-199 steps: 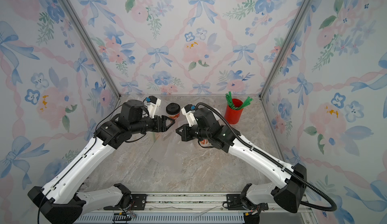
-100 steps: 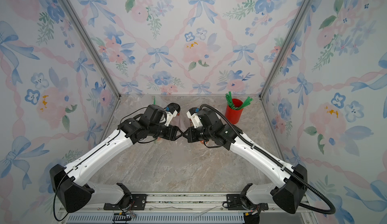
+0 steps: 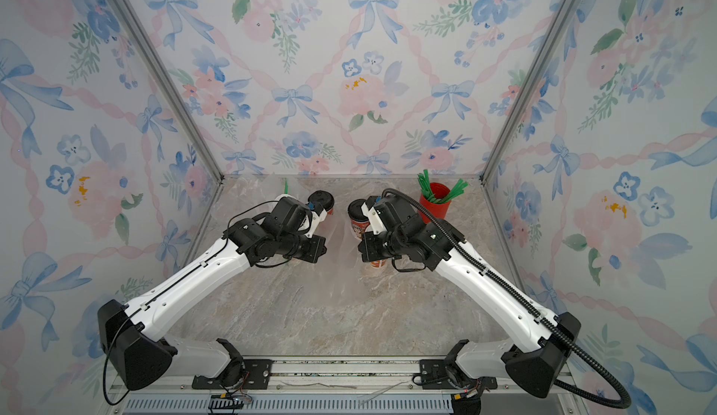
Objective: Pack milk tea into plastic carrier bags
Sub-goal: Adjust the plastic carrier bag at the center of the board.
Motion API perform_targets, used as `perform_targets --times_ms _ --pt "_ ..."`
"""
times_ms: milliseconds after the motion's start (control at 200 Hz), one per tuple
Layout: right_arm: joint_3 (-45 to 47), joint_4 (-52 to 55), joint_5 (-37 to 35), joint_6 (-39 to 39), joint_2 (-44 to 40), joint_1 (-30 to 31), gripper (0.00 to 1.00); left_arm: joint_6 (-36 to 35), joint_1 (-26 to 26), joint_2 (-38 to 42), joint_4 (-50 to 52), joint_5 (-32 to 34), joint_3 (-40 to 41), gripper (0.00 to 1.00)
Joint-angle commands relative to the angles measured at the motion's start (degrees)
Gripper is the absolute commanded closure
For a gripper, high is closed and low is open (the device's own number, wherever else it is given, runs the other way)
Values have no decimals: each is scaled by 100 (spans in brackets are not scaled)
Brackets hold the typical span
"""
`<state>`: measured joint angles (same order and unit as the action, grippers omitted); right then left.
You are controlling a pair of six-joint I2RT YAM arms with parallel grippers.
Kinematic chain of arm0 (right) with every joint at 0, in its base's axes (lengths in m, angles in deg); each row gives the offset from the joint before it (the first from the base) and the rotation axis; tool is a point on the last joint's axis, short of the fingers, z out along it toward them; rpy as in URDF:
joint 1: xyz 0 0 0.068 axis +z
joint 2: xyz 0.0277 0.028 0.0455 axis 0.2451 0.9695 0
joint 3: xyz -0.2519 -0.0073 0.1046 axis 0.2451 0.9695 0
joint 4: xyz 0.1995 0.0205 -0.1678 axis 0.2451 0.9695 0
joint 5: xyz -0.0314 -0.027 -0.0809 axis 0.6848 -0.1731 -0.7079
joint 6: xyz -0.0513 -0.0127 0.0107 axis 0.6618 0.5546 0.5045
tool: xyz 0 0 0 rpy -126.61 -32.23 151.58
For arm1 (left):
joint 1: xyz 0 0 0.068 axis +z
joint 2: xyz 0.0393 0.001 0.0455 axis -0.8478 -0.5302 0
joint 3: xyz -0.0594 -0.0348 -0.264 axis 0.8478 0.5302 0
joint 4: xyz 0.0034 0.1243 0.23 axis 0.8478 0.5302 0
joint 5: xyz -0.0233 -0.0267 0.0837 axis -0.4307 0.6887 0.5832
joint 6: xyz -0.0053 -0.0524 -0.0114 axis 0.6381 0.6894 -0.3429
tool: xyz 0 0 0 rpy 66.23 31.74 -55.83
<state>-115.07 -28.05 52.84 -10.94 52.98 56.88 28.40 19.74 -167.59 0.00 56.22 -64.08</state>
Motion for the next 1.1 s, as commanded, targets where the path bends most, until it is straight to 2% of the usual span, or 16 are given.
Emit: perform_targets --times_ms 0,210,345,415,490,595,730,905,1095 --pt "-404 848 -584 -1 251 -47 100 62 1 224 381 341 -179 100" --pt "-938 1623 -1014 72 614 27 100 195 55 418 734 520 -219 100" --pt "-893 1298 -647 43 727 178 100 377 45 368 678 339 -103 100" --pt "-761 907 -332 -85 752 268 92 459 8 227 662 328 -111 100" --pt "-796 662 -203 -232 850 396 73 540 -43 156 563 332 -120 100" --pt "-1025 545 -267 -341 1019 585 52 645 -70 151 346 234 -129 100" --pt "-1181 289 -376 -589 1176 731 37 721 -87 169 201 150 -73 100" --pt "-1031 -191 -658 -1255 1407 702 28 845 -96 230 30 78 77 100" --pt "-581 -1124 -314 -1795 1684 492 27 931 -103 295 -71 31 135 100"
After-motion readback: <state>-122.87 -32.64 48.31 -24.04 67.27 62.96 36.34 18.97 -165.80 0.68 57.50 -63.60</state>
